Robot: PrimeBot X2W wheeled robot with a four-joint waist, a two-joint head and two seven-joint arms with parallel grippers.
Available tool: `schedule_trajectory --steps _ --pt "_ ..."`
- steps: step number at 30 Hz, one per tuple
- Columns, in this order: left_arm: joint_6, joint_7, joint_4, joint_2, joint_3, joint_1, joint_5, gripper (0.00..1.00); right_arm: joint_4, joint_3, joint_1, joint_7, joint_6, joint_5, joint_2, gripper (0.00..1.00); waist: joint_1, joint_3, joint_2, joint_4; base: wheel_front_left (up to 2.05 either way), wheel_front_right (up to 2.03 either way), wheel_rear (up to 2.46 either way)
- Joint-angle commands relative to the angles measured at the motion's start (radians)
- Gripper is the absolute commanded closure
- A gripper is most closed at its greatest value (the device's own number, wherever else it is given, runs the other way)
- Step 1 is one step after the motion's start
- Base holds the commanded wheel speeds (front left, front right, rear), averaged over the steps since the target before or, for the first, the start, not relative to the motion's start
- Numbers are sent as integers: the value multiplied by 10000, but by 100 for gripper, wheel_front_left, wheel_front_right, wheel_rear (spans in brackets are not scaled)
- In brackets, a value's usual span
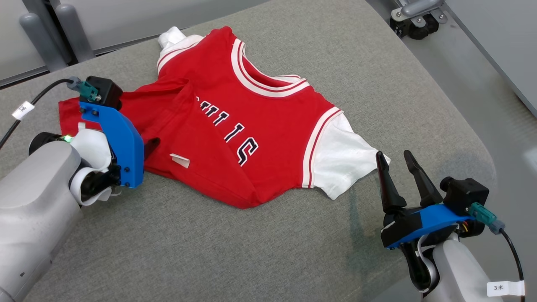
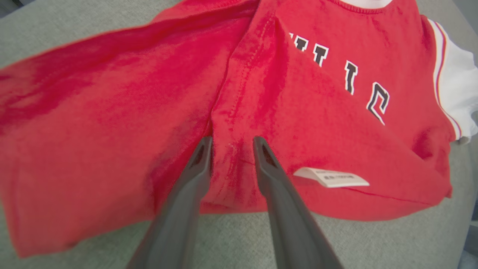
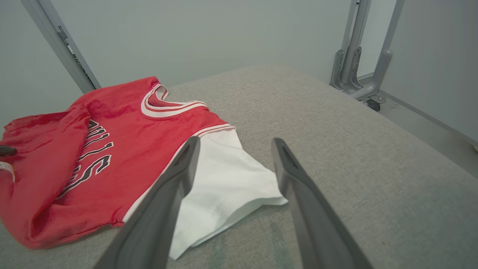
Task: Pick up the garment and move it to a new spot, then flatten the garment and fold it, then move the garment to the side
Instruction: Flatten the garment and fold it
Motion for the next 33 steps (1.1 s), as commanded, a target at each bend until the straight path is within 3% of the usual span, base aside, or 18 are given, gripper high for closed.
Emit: schedule_trajectory --steps 1,2,4,5,6,13,21,33 --pt "-13 -72 -28 46 -120 -128 -67 53 1 25 -102 -34 1 65 21 0 0 -6 0 15 0 0 0" --pt "-13 -121 -73 30 -182 -179 -103 56 -7 41 -111 -34 1 98 22 0 0 -8 0 30 0 0 0" --pt "-13 -172 -122 -3 -307 -247 -240 78 -21 80 -130 -34 1 113 21 0 0 -14 0 72 0 0 0" --pt "-13 -153 -149 -15 -375 -261 -311 94 -2 99 -144 -34 1 112 22 0 0 -18 0 96 0 0 0" --pt "-13 -105 -160 -7 -446 -270 -365 100 19 104 -161 -34 1 114 21 0 0 -24 0 119 0 0 0" --pt "-13 -454 -427 -25 -810 -450 -734 100 80 -23 -68 -34 1 -50 16 0 0 -286 0 405 0 0 0" --pt "-13 -573 -1599 -5 -1063 -208 -1641 100 266 -329 271 -33 1 -425 -209 0 0 -1315 0 1464 0 0 0" --pt "-13 -1071 -4331 1353 -1097 1071 -2890 100 473 -478 699 -34 1 -469 -897 0 0 -2265 0 3730 0 0 0"
